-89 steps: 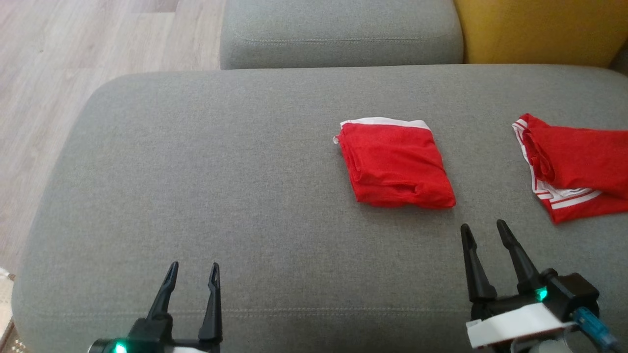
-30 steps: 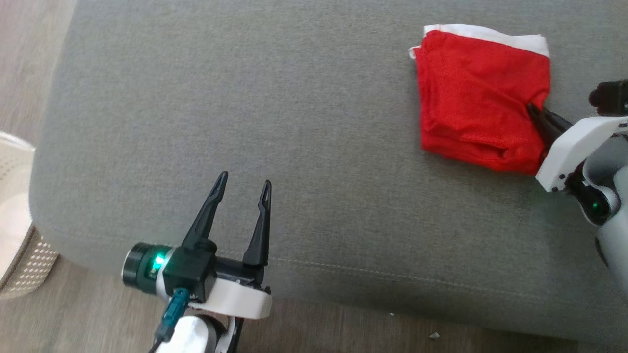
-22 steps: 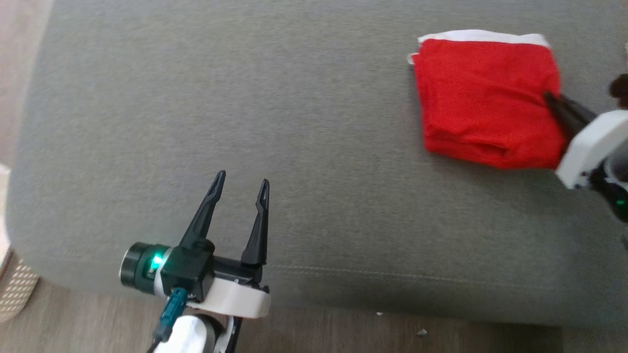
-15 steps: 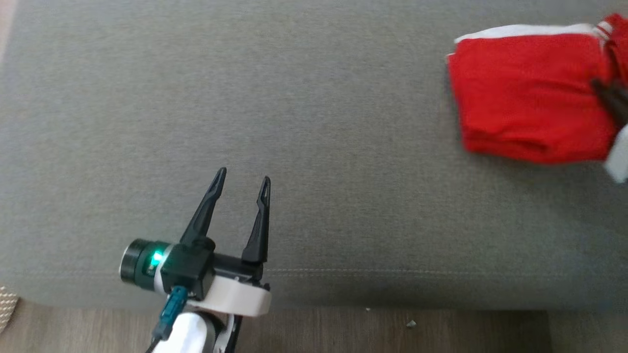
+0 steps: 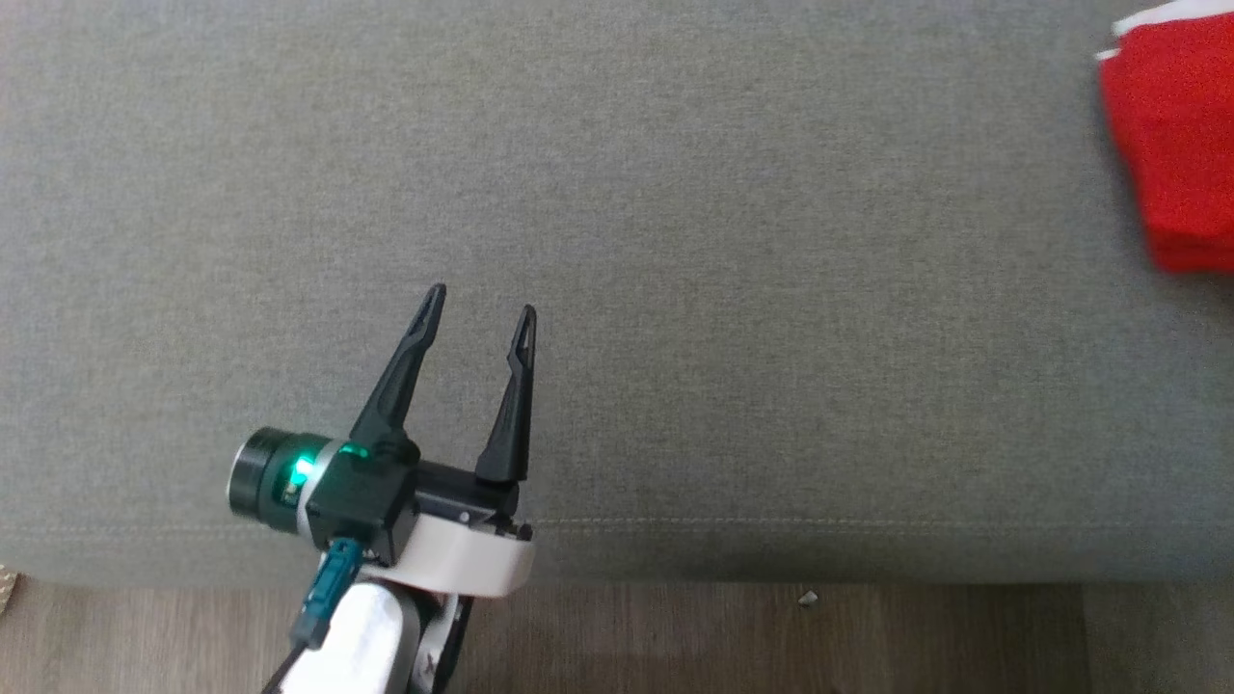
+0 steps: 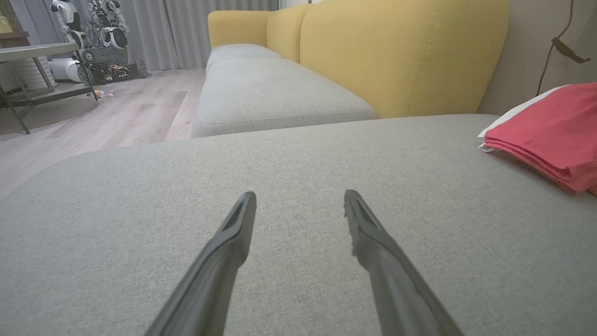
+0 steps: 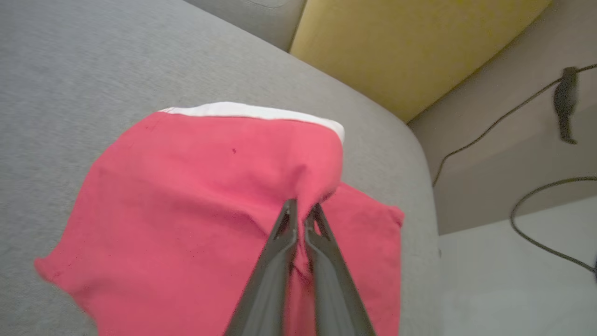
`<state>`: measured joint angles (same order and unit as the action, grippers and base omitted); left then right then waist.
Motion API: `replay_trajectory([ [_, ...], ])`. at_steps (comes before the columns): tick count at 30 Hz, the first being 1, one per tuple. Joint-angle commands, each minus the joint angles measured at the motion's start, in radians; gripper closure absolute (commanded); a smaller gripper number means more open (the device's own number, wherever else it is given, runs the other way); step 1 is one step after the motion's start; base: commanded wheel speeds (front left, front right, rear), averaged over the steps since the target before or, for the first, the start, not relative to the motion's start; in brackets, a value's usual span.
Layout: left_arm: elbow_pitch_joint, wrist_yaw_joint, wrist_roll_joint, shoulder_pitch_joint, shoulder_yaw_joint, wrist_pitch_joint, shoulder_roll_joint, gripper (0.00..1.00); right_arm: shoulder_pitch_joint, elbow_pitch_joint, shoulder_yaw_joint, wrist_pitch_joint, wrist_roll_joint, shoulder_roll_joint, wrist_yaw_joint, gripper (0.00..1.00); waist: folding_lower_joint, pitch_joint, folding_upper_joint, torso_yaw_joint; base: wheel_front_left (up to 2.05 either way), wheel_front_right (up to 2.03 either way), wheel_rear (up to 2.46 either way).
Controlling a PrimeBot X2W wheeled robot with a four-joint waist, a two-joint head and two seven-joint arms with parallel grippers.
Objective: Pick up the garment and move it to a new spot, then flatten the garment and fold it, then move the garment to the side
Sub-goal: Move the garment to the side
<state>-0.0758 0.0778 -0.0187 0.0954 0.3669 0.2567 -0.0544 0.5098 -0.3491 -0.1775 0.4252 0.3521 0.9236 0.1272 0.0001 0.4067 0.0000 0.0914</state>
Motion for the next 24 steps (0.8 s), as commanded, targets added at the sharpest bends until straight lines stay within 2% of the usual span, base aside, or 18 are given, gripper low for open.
replay_trajectory([
  [1, -0.039, -0.004, 0.009, 0.029, -0.034, 0.005, -0.004, 0.00, -0.021, 0.038, 0.011, 0.002, -0.010, 0.051, 0.003, 1.00, -0.0001, 0.005, 0.0000, 0.004, 0.00, 0.00, 0.00],
  [5, -0.039, -0.006, 0.007, 0.035, -0.041, 0.005, -0.007, 0.00, -0.060, 0.094, 0.069, 0.034, -0.075, 0.035, 0.003, 1.00, -0.0001, 0.012, 0.0000, 0.008, 0.00, 0.00, 0.00],
  [11, -0.044, -0.006, 0.007, 0.046, -0.042, 0.005, -0.006, 0.00, -0.101, 0.164, 0.159, 0.055, -0.252, 0.013, 0.003, 1.00, -0.0001, 0.029, 0.0000, 0.015, 0.00, 0.00, 0.00],
  [12, -0.045, -0.007, 0.007, 0.048, -0.042, 0.005, -0.006, 0.00, -0.105, 0.173, 0.176, 0.055, -0.280, 0.006, 0.003, 0.96, -0.0001, 0.031, 0.0000, 0.015, 0.00, 0.00, 0.00],
  [13, -0.045, -0.007, 0.006, 0.049, -0.043, 0.005, -0.006, 0.00, -0.106, 0.182, 0.195, 0.053, -0.305, -0.005, 0.003, 0.57, -0.0001, 0.033, 0.0000, 0.015, 0.00, 0.00, 0.00],
  [14, -0.044, -0.008, 0.006, 0.051, -0.044, 0.005, -0.006, 0.00, -0.110, 0.190, 0.205, 0.051, -0.328, -0.014, 0.003, 0.10, -0.0001, 0.034, 0.0000, 0.014, 0.00, 0.00, 0.00],
  [15, -0.044, -0.009, 0.005, 0.052, -0.044, 0.005, -0.006, 0.00, -0.113, 0.196, 0.217, 0.050, -0.350, -0.025, 0.003, 0.00, -0.0001, 0.034, 0.0000, 0.014, 0.00, 0.00, 0.00],
  [20, -0.039, -0.013, 0.004, 0.052, -0.049, 0.005, -0.005, 0.00, -0.116, 0.238, 0.281, 0.011, -0.496, -0.084, 0.003, 0.00, -0.0001, 0.020, 0.0000, 0.010, 0.00, 0.00, 0.00],
  [24, -0.039, -0.011, 0.005, 0.047, -0.056, 0.005, -0.008, 0.00, -0.110, 0.288, 0.307, -0.126, -0.544, -0.190, 0.003, 0.00, -0.0001, -0.006, 0.0000, 0.002, 0.00, 0.00, 0.00],
])
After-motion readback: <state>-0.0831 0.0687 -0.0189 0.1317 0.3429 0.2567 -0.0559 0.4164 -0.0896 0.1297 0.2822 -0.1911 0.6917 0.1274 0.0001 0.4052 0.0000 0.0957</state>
